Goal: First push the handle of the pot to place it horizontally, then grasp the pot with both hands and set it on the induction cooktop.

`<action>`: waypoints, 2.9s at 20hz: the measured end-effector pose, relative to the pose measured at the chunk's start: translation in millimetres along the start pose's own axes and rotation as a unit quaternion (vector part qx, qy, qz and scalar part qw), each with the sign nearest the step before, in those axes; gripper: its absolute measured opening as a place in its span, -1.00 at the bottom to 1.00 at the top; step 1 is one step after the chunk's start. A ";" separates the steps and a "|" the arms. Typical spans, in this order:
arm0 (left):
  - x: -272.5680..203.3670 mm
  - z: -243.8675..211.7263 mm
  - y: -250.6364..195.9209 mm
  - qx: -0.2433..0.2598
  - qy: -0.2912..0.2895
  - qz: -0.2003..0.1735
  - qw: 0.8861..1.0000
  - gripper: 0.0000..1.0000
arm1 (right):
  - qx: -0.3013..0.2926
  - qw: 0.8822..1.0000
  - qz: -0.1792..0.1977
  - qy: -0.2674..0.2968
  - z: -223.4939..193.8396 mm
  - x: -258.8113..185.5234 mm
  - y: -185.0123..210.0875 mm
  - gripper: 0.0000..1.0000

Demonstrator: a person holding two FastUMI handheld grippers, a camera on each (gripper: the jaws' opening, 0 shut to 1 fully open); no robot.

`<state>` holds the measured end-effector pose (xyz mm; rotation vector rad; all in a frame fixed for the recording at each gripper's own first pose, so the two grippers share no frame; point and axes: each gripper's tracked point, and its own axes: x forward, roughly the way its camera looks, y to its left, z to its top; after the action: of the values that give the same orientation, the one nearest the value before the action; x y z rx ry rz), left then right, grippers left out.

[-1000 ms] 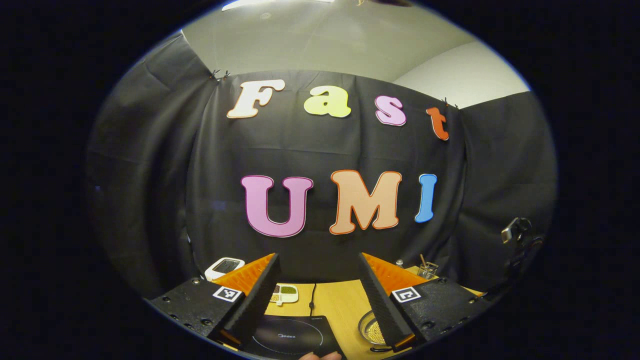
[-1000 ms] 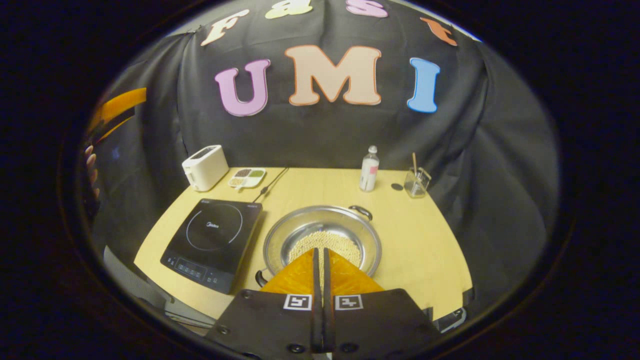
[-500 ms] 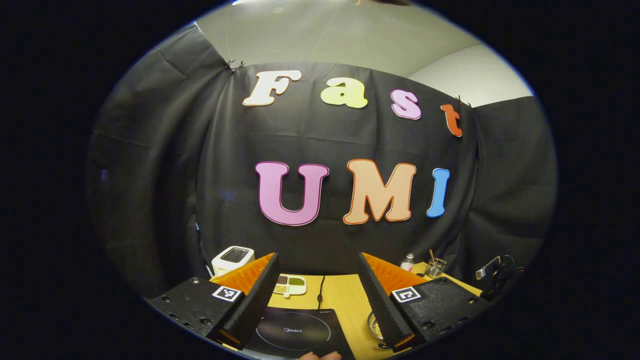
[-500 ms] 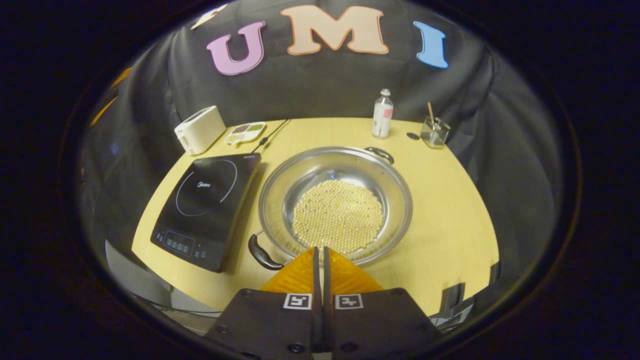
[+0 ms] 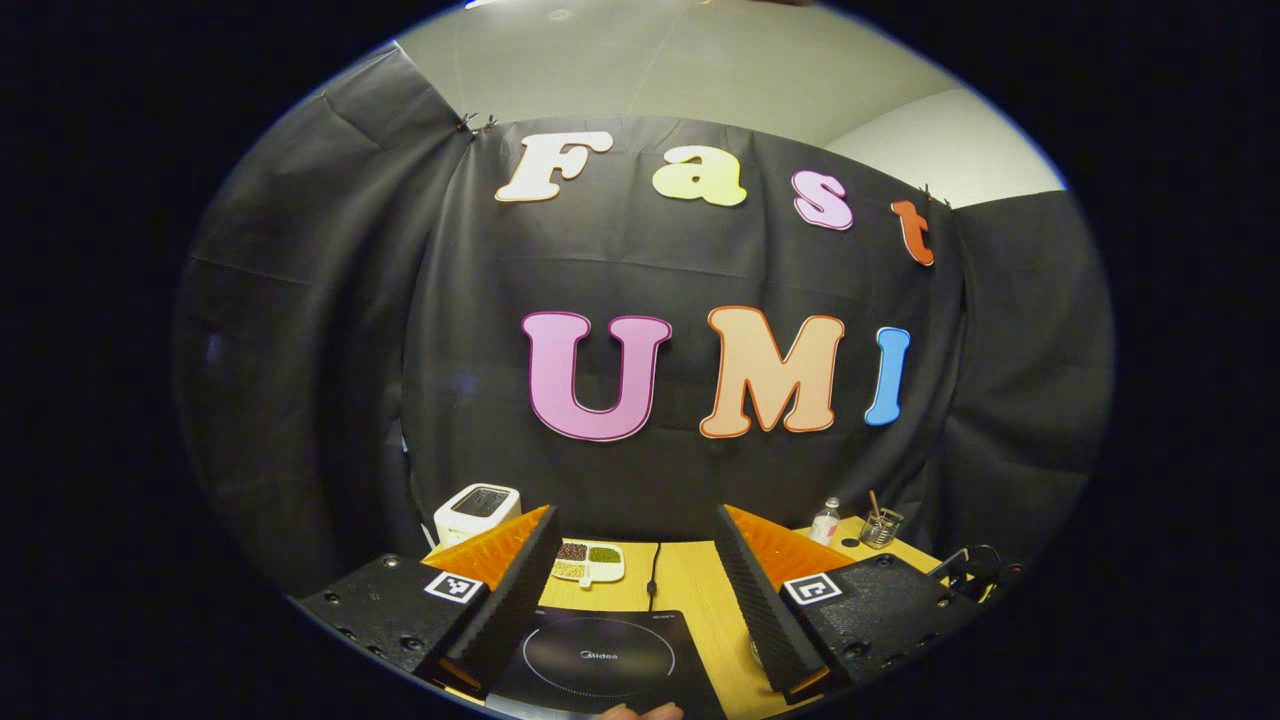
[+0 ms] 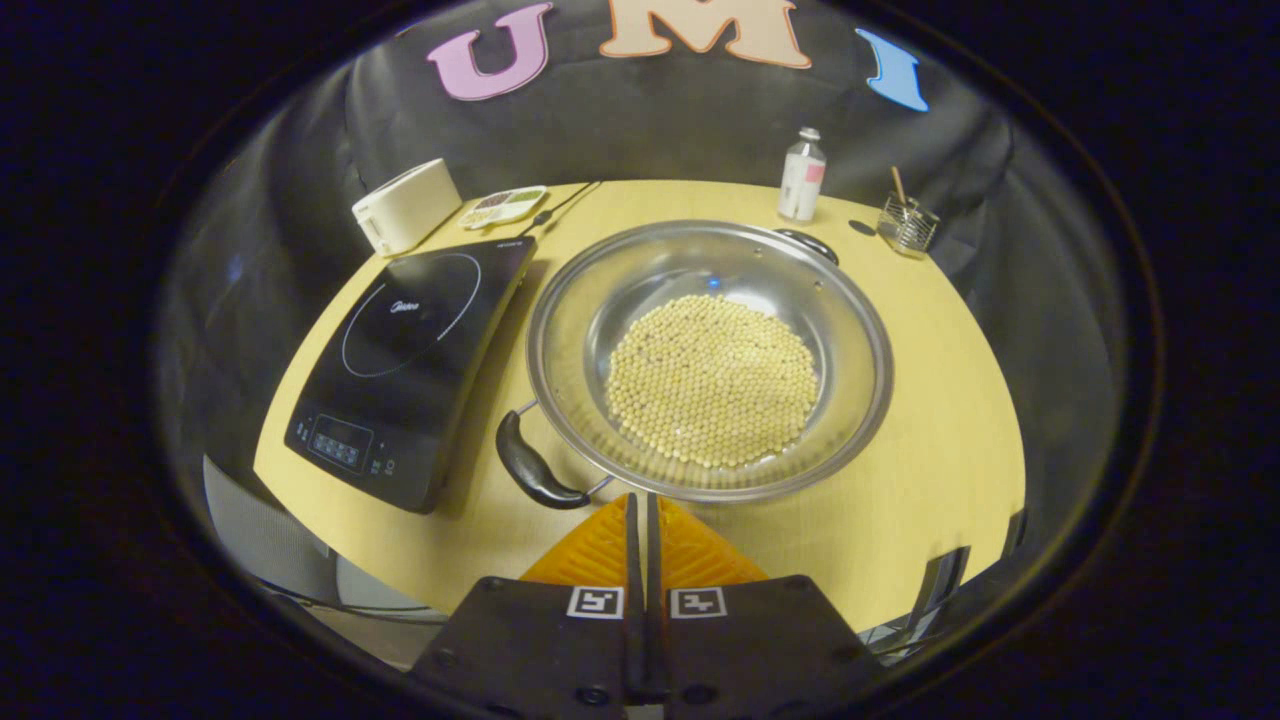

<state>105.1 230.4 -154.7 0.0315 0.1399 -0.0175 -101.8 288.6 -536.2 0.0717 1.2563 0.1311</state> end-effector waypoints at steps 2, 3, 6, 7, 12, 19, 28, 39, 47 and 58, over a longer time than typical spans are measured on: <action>-0.1 -0.1 0.9 0.001 0.001 0.001 1.000 0.87 | -0.004 1.000 0.005 0.005 0.4 6.3 8.3 -0.94; -0.3 -1.3 1.0 -0.001 0.002 0.000 1.000 0.87 | -0.006 1.000 0.011 0.006 1.8 8.3 14.6 -0.94; -0.2 -2.1 3.3 -0.003 0.005 0.001 1.000 0.87 | -0.020 1.000 0.015 0.007 6.0 10.9 24.7 -0.94; 0.7 -2.1 4.2 -0.004 0.004 0.002 1.000 0.87 | -0.020 1.000 0.018 0.007 8.6 12.4 28.2 -0.94; 1.1 -5.9 10.7 -0.006 0.009 0.005 1.000 0.87 | -0.020 0.999 0.030 0.004 17.3 18.0 49.5 -0.94; 0.6 -9.1 21.9 -0.003 0.014 0.013 1.000 0.87 | 0.007 0.999 0.031 0.003 39.7 34.7 71.1 -0.95; -2.3 -9.1 32.7 0.004 0.017 0.026 1.000 0.77 | 0.029 1.000 0.009 -0.003 73.3 58.1 94.9 -0.95; -6.8 -11.8 26.2 0.010 0.029 0.022 0.999 0.77 | 0.032 0.999 0.000 -0.034 100.6 43.9 87.9 -1.00; -4.0 -37.6 -12.8 -0.001 0.072 -0.022 0.997 0.88 | 0.016 0.991 -0.070 -0.112 133.8 -2.3 5.3 -0.57; 12.5 -112.4 -85.9 -0.032 0.177 -0.058 0.982 0.89 | 0.028 0.985 -0.110 -0.129 147.1 -17.9 -123.3 0.83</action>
<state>100.2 148.1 -270.3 -0.0382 0.4987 -0.1245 40.1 166.7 -489.5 -0.0018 1.0016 -0.1035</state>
